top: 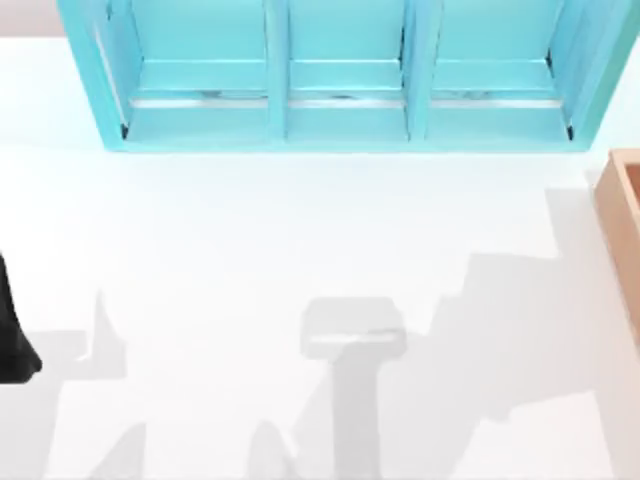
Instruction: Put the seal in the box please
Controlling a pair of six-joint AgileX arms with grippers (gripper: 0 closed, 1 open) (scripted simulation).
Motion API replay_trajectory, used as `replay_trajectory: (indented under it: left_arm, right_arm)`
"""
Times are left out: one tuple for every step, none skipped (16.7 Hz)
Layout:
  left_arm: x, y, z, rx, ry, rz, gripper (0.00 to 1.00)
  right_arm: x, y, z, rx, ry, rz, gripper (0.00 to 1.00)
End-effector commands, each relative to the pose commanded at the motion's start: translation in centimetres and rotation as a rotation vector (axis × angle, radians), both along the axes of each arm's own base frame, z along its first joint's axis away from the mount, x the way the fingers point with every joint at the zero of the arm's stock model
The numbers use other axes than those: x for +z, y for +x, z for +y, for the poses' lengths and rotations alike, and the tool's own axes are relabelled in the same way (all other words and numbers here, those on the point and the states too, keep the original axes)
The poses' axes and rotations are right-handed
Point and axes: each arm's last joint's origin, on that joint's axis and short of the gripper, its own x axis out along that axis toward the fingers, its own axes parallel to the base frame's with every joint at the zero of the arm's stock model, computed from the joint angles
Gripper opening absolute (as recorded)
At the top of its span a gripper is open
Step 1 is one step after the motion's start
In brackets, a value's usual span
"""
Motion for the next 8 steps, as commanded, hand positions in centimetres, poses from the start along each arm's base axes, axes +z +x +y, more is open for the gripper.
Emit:
replay_trajectory:
  left_arm:
    - [0.0, 0.0, 0.0, 0.0, 0.0, 0.0, 1.0]
    - [0.0, 0.0, 0.0, 0.0, 0.0, 0.0, 1.0]
    - [0.0, 0.0, 0.0, 0.0, 0.0, 0.0, 1.0]
    - [0.0, 0.0, 0.0, 0.0, 0.0, 0.0, 1.0]
    - [0.0, 0.0, 0.0, 0.0, 0.0, 0.0, 1.0]
    - [0.0, 0.0, 0.0, 0.0, 0.0, 0.0, 1.0]
    - [0.0, 0.0, 0.0, 0.0, 0.0, 0.0, 1.0]
    - [0.0, 0.0, 0.0, 0.0, 0.0, 0.0, 1.0]
  right_arm:
    - [-1.1, 0.0, 0.0, -0.001, -0.002, -0.002, 0.0]
    - [-2.1, -0.1, -0.1, -0.003, -0.003, -0.002, 0.0]
    - [-2.9, -0.2, 0.0, -0.003, -0.003, -0.001, 0.0]
    - [-3.4, -0.2, 0.0, -0.001, -0.002, 0.0, 0.0]
    - [-3.5, -0.2, 0.0, 0.001, -0.001, 0.0, 0.0]
    - [-3.5, -0.2, 0.0, 0.001, -0.001, 0.0, 0.0]
    - [-3.5, -0.2, 0.0, 0.001, -0.001, 0.0, 0.0]
    - [-3.5, -0.2, 0.0, 0.001, -0.001, 0.0, 0.0]
